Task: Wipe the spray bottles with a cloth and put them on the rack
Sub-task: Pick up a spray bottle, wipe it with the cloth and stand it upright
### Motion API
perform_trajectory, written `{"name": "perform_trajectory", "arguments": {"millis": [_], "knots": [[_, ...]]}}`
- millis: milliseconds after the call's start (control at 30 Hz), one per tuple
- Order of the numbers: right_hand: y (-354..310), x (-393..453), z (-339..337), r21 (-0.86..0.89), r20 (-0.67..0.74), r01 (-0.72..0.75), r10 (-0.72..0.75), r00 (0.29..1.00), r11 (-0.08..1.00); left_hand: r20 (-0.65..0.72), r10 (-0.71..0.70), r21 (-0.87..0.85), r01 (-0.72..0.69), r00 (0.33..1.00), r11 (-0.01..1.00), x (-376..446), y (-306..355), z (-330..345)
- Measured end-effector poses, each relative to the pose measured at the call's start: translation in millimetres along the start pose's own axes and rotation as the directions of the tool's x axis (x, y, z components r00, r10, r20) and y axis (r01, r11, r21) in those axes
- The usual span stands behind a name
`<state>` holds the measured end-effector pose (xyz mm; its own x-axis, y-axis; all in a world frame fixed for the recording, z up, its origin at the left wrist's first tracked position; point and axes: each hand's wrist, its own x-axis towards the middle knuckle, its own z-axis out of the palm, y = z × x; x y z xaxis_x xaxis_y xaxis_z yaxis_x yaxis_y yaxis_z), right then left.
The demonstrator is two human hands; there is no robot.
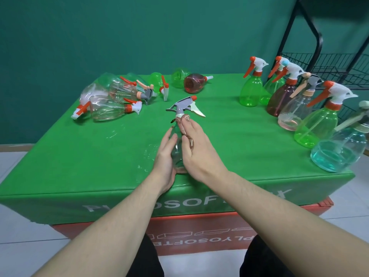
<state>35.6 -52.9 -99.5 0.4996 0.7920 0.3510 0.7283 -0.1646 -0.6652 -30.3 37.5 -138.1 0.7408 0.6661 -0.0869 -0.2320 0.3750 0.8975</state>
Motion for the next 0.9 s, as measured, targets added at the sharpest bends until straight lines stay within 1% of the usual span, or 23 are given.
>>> {"name": "perform_trajectory", "arguments": {"millis": [67,167,300,433,533,633,733,800,900], "knots": [[2,-10,3,-0.031,0.002,0.032,-0.032,1.000,0.999,-0.018,0.023,-0.027,-0.024,1.000,0.999,1,-1,1],[8,-27,9,-0.064,-0.001,0.054,-0.054,0.999,0.997,-0.023,0.048,-0.019,-0.049,0.999,0.999,2,0,2],[12,-47,10,-0.074,0.045,0.019,-0.016,0.999,0.997,-0.013,0.064,-0.012,-0.064,0.998,0.998,0,3,3],[11,-62,8,-0.102,0.082,0.027,-0.019,0.996,0.994,-0.065,0.060,-0.044,-0.063,0.996,0.997,-1,5,4],[13,-68,7,-0.131,0.089,0.013,-0.001,0.996,0.991,-0.089,0.050,-0.014,-0.051,0.995,0.999,0,4,4],[13,-70,5,-0.167,0.093,0.009,0.006,0.996,0.986,-0.066,0.042,0.035,-0.040,0.997,0.999,1,3,6],[11,-67,4,-0.197,0.094,0.035,-0.017,0.995,0.980,-0.038,0.007,0.074,-0.004,0.999,0.997,-1,4,6],[11,-61,5,-0.197,0.070,0.060,-0.047,0.996,0.979,0.010,-0.010,0.088,0.009,1.000,0.996,-2,3,5],[10,-43,5,-0.172,0.010,0.075,-0.074,0.997,0.982,0.011,-0.004,0.084,0.003,1.000,0.996,-3,4,5]]}}
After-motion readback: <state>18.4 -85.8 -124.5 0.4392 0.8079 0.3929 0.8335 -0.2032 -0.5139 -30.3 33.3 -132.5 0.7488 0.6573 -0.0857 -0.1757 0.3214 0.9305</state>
